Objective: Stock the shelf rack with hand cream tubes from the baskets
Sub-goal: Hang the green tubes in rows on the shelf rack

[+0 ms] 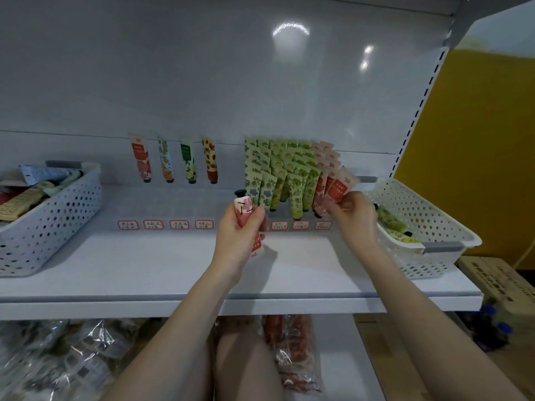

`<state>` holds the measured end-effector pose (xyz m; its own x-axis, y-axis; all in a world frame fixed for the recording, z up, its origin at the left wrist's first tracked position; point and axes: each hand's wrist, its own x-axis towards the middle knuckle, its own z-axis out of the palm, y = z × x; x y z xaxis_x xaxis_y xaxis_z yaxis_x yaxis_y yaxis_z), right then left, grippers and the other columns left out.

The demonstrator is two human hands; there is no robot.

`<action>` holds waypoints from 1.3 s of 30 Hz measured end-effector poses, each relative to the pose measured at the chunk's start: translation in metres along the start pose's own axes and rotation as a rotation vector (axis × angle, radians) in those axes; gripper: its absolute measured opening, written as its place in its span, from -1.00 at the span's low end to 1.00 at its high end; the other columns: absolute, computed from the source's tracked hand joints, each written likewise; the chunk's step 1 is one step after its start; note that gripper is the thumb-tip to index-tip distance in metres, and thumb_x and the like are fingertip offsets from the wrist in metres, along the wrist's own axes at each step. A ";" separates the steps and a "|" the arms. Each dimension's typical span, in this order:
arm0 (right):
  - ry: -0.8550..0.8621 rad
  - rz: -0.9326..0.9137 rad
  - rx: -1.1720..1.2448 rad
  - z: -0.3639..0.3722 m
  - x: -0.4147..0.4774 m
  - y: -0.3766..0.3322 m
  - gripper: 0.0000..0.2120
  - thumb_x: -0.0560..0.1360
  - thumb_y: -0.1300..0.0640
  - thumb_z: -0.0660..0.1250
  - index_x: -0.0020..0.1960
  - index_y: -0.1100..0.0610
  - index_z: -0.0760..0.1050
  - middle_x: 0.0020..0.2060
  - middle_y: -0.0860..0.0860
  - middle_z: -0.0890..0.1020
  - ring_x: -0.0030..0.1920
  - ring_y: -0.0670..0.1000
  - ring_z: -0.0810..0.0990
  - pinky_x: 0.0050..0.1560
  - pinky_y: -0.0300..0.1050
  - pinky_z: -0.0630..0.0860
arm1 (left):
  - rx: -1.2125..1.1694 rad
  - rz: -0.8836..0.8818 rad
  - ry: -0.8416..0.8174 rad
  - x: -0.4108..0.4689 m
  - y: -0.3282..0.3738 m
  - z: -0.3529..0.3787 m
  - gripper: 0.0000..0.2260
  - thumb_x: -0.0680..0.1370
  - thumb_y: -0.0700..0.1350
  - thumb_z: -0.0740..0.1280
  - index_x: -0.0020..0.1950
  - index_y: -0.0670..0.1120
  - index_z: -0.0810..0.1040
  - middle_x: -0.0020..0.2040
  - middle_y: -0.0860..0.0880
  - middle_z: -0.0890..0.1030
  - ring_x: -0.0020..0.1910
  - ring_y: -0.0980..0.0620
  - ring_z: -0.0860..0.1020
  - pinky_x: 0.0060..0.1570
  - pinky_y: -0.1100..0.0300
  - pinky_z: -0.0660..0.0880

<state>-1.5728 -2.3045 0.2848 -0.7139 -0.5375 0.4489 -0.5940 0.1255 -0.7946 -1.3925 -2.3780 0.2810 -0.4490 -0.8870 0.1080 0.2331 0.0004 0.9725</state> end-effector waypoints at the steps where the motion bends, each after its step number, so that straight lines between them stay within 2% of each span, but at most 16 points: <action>1: 0.027 0.016 -0.053 0.003 0.010 0.005 -0.84 0.47 0.20 0.38 -0.05 0.30 0.52 -0.22 0.04 0.60 -0.31 -0.11 0.51 -0.43 -0.53 0.32 | -0.002 -0.005 0.001 0.000 -0.001 -0.001 -0.97 0.56 -0.15 0.28 -0.07 -0.04 0.46 -0.24 -0.02 0.56 -0.23 0.04 0.52 -0.10 0.10 0.50; 4: 0.009 0.053 -0.100 0.013 0.030 0.020 -0.79 0.49 0.23 0.35 0.06 0.35 0.49 -0.06 0.20 0.64 -0.11 0.11 0.59 -0.42 -0.42 0.30 | -0.001 -0.008 0.010 0.003 -0.002 -0.005 -0.98 0.56 -0.14 0.28 -0.06 -0.05 0.47 -0.24 -0.02 0.56 -0.25 0.05 0.53 -0.09 0.10 0.51; 6: -0.012 0.074 -0.096 0.019 0.033 0.022 -0.79 0.50 0.26 0.33 0.09 0.35 0.46 -0.02 0.21 0.63 -0.02 0.16 0.59 -0.27 -0.23 0.35 | -0.005 -0.009 0.018 0.005 -0.003 -0.006 -0.97 0.56 -0.15 0.28 -0.07 -0.04 0.47 -0.25 -0.01 0.56 -0.26 0.06 0.53 -0.11 0.11 0.50; 9: -0.047 0.081 -0.125 0.023 0.032 0.023 -0.79 0.51 0.23 0.31 0.07 0.34 0.44 -0.04 0.24 0.61 -0.04 0.20 0.57 -0.16 -0.05 0.42 | -0.013 -0.015 0.022 0.008 -0.004 -0.006 -0.98 0.56 -0.15 0.29 -0.06 -0.05 0.46 -0.25 0.00 0.57 -0.26 0.08 0.53 -0.12 0.13 0.50; 15: -0.117 0.068 -0.223 0.026 0.030 0.022 -0.84 0.53 0.21 0.26 -0.03 0.33 0.48 -0.14 0.25 0.61 -0.15 0.17 0.53 -0.24 -0.08 0.32 | -0.007 -0.018 0.023 0.010 -0.005 -0.005 -0.96 0.56 -0.15 0.29 -0.09 -0.04 0.47 -0.26 -0.01 0.57 -0.26 0.07 0.53 -0.12 0.13 0.51; 19: -0.138 0.073 -0.235 0.025 0.030 0.021 -0.85 0.53 0.23 0.24 -0.04 0.34 0.49 -0.14 0.25 0.60 -0.11 0.21 0.54 -0.24 -0.05 0.34 | -0.016 -0.021 0.013 0.009 -0.006 -0.002 -0.95 0.56 -0.15 0.29 -0.10 -0.04 0.47 -0.27 -0.01 0.56 -0.28 0.08 0.52 -0.14 0.15 0.51; 22: -0.136 0.099 -0.232 0.026 0.029 0.020 -0.86 0.53 0.25 0.23 -0.03 0.33 0.48 -0.11 0.26 0.60 -0.03 0.25 0.55 -0.14 0.05 0.46 | -0.026 -0.017 0.009 0.008 -0.005 -0.001 -0.96 0.56 -0.15 0.28 -0.09 -0.05 0.46 -0.27 -0.01 0.55 -0.29 0.08 0.52 -0.16 0.16 0.50; 24: -0.137 0.125 -0.231 0.026 0.029 0.019 -0.86 0.53 0.25 0.22 -0.02 0.32 0.48 -0.09 0.26 0.60 -0.03 0.23 0.55 -0.24 -0.03 0.44 | -0.059 -0.026 0.002 0.008 -0.003 0.000 -0.95 0.57 -0.11 0.27 -0.09 -0.04 0.46 -0.29 0.00 0.55 -0.31 0.09 0.51 -0.16 0.15 0.50; 26: -0.152 0.133 -0.239 0.026 0.031 0.019 -0.84 0.54 0.22 0.23 0.00 0.32 0.47 -0.09 0.26 0.60 -0.09 0.20 0.54 -0.38 -0.09 0.30 | -0.102 -0.050 -0.008 0.007 -0.001 0.000 -0.92 0.58 -0.05 0.24 -0.08 -0.03 0.44 -0.30 -0.01 0.56 -0.33 0.09 0.52 -0.17 0.16 0.50; 27: -0.157 0.134 -0.248 0.025 0.032 0.020 -0.83 0.54 0.20 0.24 0.01 0.32 0.47 -0.09 0.24 0.60 -0.13 0.17 0.52 -0.38 -0.11 0.25 | -0.114 -0.063 -0.011 0.008 0.000 0.000 -0.90 0.59 -0.02 0.22 -0.07 -0.03 0.43 -0.30 -0.02 0.56 -0.33 0.09 0.53 -0.18 0.17 0.51; 30: -0.160 0.140 -0.242 0.024 0.032 0.020 -0.80 0.53 0.17 0.27 0.02 0.32 0.48 -0.09 0.23 0.60 -0.12 0.16 0.53 -0.31 -0.12 0.31 | -0.112 -0.073 -0.011 0.009 0.002 0.001 -0.87 0.61 0.00 0.17 -0.05 -0.02 0.41 -0.28 -0.04 0.58 -0.31 0.08 0.54 -0.20 0.19 0.51; 34: -0.169 0.139 -0.213 0.021 0.030 0.016 -0.79 0.52 0.19 0.29 0.06 0.33 0.48 -0.07 0.23 0.60 -0.04 0.20 0.56 -0.11 0.00 0.46 | -0.079 -0.060 -0.019 0.008 0.004 0.000 -0.87 0.61 0.01 0.17 -0.05 -0.01 0.42 -0.25 -0.03 0.59 -0.27 0.09 0.56 -0.15 0.17 0.50; 37: -0.174 0.142 -0.214 0.018 0.028 0.012 -0.79 0.53 0.20 0.29 0.04 0.35 0.48 -0.08 0.27 0.61 -0.05 0.24 0.57 -0.10 0.04 0.47 | -0.020 -0.015 -0.033 0.005 0.004 -0.001 -0.86 0.59 0.02 0.19 -0.08 0.00 0.46 -0.22 0.00 0.57 -0.23 0.11 0.55 -0.16 0.23 0.47; 39: -0.189 0.159 -0.239 0.015 0.025 0.007 -0.80 0.54 0.20 0.28 0.01 0.37 0.48 -0.07 0.33 0.60 -0.09 0.24 0.56 -0.16 0.04 0.44 | 0.048 0.045 -0.035 0.004 0.005 -0.002 -0.84 0.58 0.01 0.22 -0.17 0.00 0.46 -0.26 0.06 0.53 -0.25 0.18 0.52 -0.21 0.34 0.45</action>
<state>-1.5890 -2.3298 0.2846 -0.7364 -0.6378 0.2259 -0.5673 0.4000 -0.7199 -1.3917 -2.3825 0.2865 -0.4694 -0.8687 0.1585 0.2127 0.0630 0.9751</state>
